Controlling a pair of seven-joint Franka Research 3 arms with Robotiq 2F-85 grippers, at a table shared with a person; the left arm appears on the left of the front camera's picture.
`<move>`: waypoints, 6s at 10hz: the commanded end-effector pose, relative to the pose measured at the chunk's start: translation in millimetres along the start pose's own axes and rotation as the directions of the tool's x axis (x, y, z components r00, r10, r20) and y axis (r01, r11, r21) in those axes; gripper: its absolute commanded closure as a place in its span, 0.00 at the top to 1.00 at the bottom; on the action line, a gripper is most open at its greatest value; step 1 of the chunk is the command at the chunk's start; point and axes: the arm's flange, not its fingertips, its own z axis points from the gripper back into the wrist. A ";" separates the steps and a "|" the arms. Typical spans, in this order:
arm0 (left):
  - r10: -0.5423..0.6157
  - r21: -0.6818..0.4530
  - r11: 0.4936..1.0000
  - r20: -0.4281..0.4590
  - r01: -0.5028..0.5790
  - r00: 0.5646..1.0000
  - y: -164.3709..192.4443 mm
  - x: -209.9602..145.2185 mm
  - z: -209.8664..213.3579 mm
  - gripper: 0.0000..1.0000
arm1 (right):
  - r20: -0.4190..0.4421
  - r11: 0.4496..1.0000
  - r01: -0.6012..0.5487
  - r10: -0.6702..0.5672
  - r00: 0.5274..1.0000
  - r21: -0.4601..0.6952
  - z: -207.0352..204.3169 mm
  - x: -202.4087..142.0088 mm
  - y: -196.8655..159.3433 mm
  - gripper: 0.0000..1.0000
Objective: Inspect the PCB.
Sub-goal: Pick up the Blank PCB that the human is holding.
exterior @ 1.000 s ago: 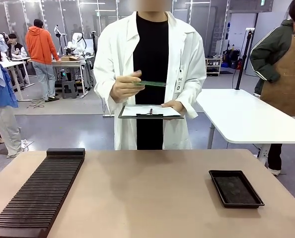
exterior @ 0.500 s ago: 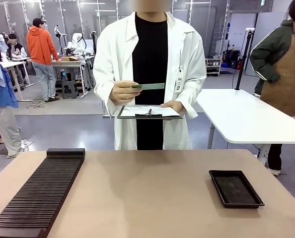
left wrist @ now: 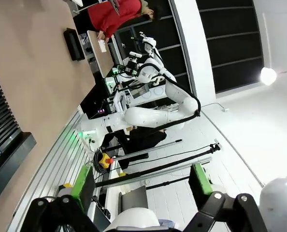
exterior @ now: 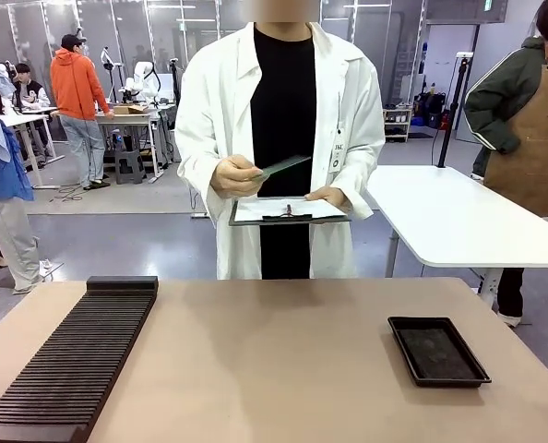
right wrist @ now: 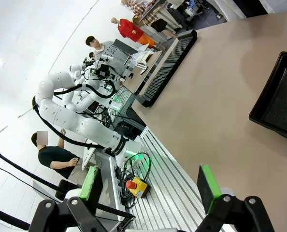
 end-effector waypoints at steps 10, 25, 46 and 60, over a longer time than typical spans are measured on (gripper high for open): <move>0.005 0.015 1.000 -0.009 -0.005 1.000 0.3 3.3 5.7 1.00 | 0.011 1.000 -0.019 0.019 1.000 0.009 1.0 1.5 1.6 1.00; 0.005 0.015 1.000 -0.009 -0.005 1.000 0.3 3.3 5.7 1.00 | -0.148 0.937 0.325 -0.307 0.940 0.125 -96.3 90.3 52.7 1.00; 0.005 0.015 1.000 -0.009 -0.005 1.000 0.3 3.3 5.7 1.00 | -0.175 0.818 0.569 -0.550 0.816 0.082 -265.9 182.6 54.6 0.00; 0.005 0.015 1.000 -0.009 -0.005 1.000 0.3 3.3 5.7 1.00 | -0.195 0.830 0.551 -0.529 0.826 0.082 -267.8 177.6 49.9 0.00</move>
